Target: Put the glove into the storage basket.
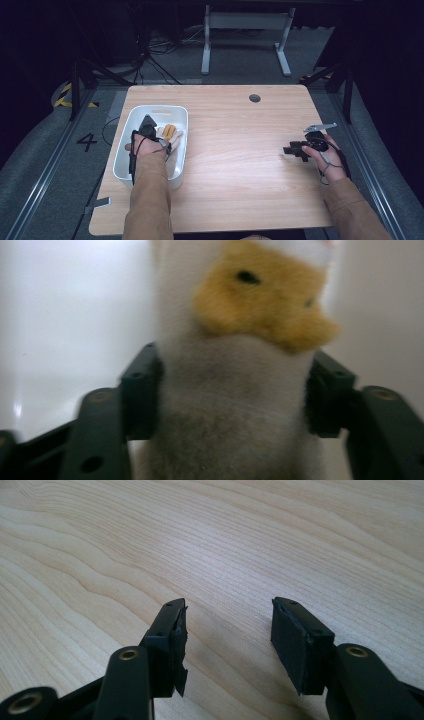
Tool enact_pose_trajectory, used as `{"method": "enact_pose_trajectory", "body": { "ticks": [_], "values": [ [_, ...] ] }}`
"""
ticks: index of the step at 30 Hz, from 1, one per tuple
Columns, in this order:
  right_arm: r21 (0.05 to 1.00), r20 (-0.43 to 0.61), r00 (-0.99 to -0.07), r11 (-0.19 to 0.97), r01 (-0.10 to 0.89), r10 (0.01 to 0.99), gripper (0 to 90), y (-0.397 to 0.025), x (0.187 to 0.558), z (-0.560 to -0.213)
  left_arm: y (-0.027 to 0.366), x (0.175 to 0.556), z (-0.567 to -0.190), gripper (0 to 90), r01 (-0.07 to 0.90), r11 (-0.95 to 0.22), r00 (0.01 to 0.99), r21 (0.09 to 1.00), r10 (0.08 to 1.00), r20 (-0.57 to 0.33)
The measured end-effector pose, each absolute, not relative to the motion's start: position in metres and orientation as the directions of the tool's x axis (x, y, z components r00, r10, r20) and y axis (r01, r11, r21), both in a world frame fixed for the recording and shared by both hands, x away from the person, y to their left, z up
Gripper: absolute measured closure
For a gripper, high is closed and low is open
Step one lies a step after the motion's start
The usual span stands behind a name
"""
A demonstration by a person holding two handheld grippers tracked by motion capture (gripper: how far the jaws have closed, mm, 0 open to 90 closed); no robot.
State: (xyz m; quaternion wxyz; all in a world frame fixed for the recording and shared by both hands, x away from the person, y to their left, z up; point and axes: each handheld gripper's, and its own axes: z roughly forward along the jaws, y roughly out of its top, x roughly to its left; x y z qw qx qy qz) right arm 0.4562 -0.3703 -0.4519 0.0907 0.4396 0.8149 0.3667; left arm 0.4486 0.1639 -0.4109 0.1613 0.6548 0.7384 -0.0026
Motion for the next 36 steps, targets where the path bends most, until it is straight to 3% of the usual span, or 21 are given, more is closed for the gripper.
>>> {"method": "enact_pose_trajectory", "body": {
  "ticks": [5, 12, 24, 36],
  "values": [
    [0.677, 0.178, -0.595, 0.342, 0.652, 0.784, 48.8, -0.37, 0.456, -0.452, 0.159, 0.449, -0.406, 32.7, 0.974, 0.118, -0.071, 0.195, 0.971, -0.23],
    [0.678, 0.177, -0.594, 0.341, 0.651, 0.785, 48.7, -0.37, 0.456, -0.452, 0.155, 0.451, -0.404, 18.5, 0.979, 0.112, -0.074, 0.173, 0.975, -0.212],
    [0.675, 0.176, -0.588, 0.338, 0.656, 0.789, 48.1, -0.371, 0.456, -0.452, 0.153, 0.452, -0.389, 20.0, 0.974, 0.056, -0.016, 0.221, 0.983, -0.181],
    [0.68, 0.176, -0.586, 0.333, 0.654, 0.791, 47.4, -0.373, 0.456, -0.452, 0.147, 0.452, -0.357, 27.0, 0.915, -0.023, 0.091, 0.403, 0.985, -0.149]
  ]
}}
